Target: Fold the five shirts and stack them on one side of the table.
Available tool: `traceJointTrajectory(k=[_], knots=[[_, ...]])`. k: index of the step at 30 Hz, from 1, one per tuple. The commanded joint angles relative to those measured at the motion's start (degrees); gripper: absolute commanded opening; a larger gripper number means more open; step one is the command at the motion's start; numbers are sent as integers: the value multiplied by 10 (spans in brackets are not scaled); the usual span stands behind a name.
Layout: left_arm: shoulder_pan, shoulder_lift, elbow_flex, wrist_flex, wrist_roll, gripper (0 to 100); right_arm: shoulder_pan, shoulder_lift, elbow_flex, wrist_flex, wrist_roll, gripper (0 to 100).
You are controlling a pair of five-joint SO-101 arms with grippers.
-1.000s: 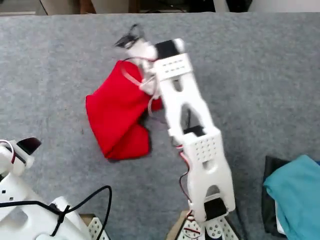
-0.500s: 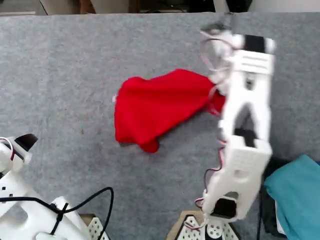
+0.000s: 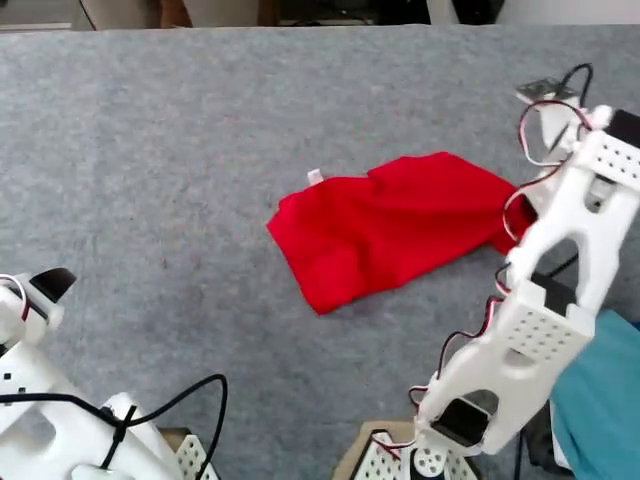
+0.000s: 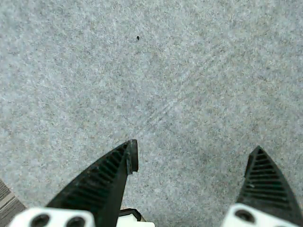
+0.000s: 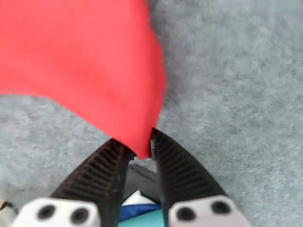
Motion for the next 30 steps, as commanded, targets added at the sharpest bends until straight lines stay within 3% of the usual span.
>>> traceJointTrajectory(k=[1, 6, 9, 12, 16, 21, 28, 30], knots=[[1, -4, -5, -11, -1, 360, -39, -73, -40, 32, -6, 116], [1, -3, -7, -11, -1, 360, -109, -130, -75, 47, -22, 253], [9, 0, -7, -11, 4, 360, -145, -148, -77, 47, -25, 253], [68, 0, -6, -5, 48, 360, -190, -149, -74, 46, -55, 253], [135, 0, -7, -7, 107, 360, -303, -138, -49, 47, -88, 253], [151, 0, -4, -9, 118, 360, -435, -80, -26, 29, -106, 253], [150, 0, -2, -6, 117, 360, -458, 112, -53, -42, -125, 246], [150, 0, -2, -6, 116, 360, -445, 159, -86, -40, -127, 171]])
